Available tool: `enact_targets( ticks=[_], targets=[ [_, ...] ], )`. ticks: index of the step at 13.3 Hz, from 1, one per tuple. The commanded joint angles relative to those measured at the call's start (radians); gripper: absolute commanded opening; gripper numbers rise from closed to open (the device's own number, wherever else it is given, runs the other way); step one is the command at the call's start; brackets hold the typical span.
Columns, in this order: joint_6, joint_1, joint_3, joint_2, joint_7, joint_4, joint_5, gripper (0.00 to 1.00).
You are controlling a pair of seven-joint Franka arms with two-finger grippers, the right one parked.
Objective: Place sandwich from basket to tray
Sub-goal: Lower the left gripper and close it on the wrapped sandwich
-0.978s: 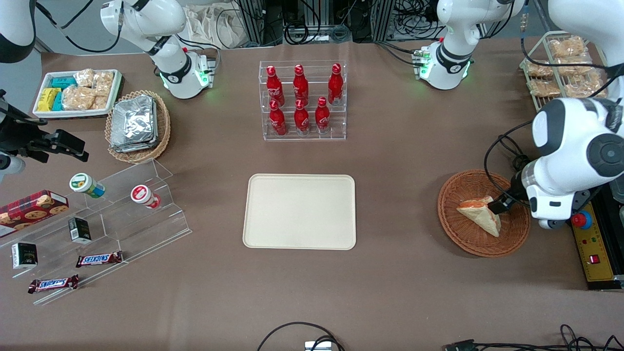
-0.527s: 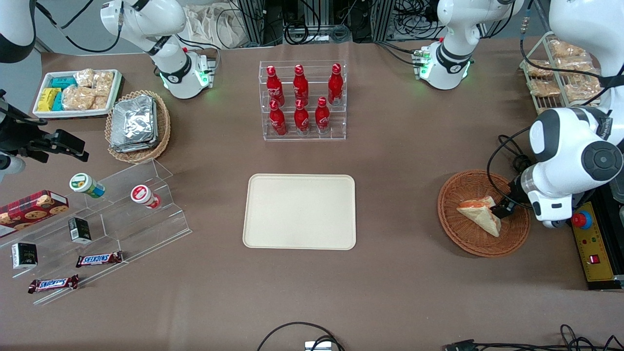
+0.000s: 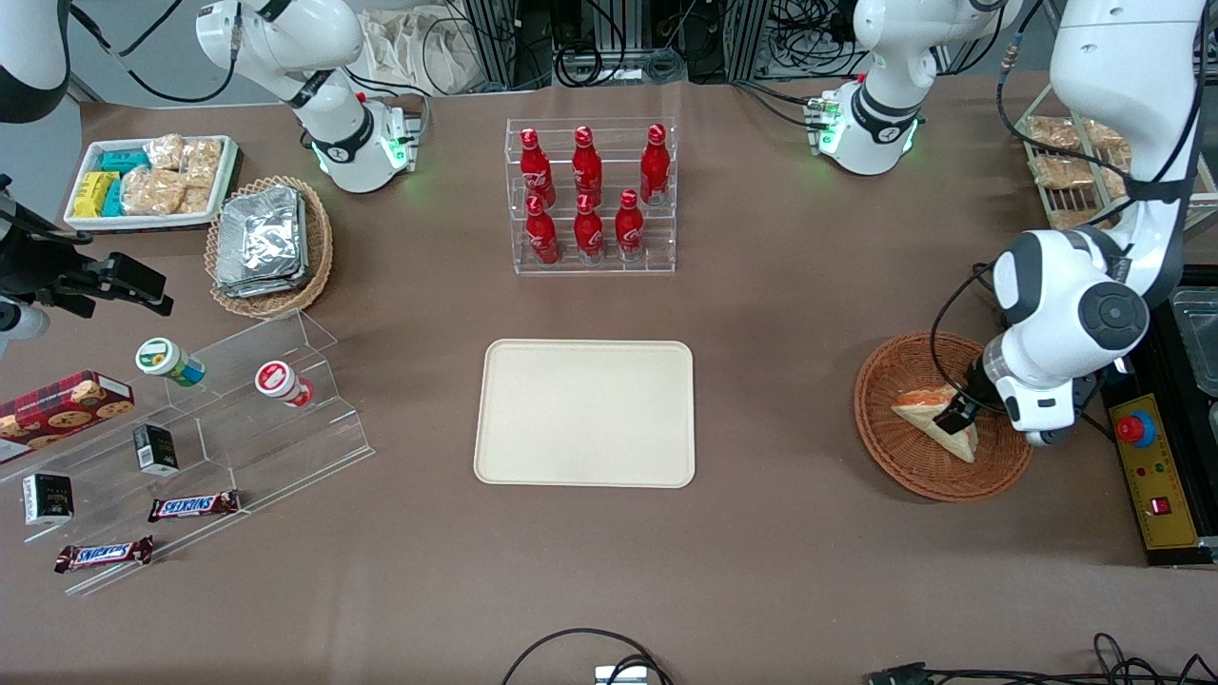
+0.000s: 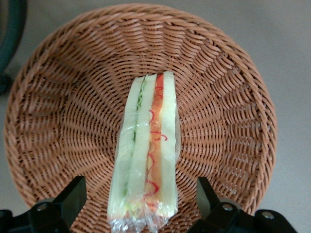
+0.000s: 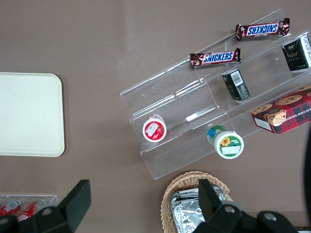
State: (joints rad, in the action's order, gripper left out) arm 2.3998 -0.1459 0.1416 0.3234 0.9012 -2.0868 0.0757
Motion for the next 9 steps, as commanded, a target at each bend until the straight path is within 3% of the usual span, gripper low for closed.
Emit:
enact_targets(
  ticks=[1, 2, 3, 4, 5, 6, 9],
  targets=[
    [0.039, 0.0, 0.0, 0.005, 0.013, -0.019, -0.007, 1.0],
    [0.044, 0.0, 0.0, 0.012, 0.015, -0.018, -0.007, 1.0],
    [0.045, 0.0, 0.0, 0.019, 0.016, -0.013, -0.005, 0.9],
    [0.048, 0.0, 0.0, 0.022, 0.016, -0.012, -0.001, 0.5],
    [0.053, 0.0, 0.0, 0.02, 0.015, -0.012, 0.003, 0.18],
    [0.053, 0.002, 0.001, 0.019, 0.015, -0.01, 0.003, 0.0],
    [0.039, 0.005, 0.004, -0.01, -0.004, -0.009, 0.004, 0.0]
  ],
)
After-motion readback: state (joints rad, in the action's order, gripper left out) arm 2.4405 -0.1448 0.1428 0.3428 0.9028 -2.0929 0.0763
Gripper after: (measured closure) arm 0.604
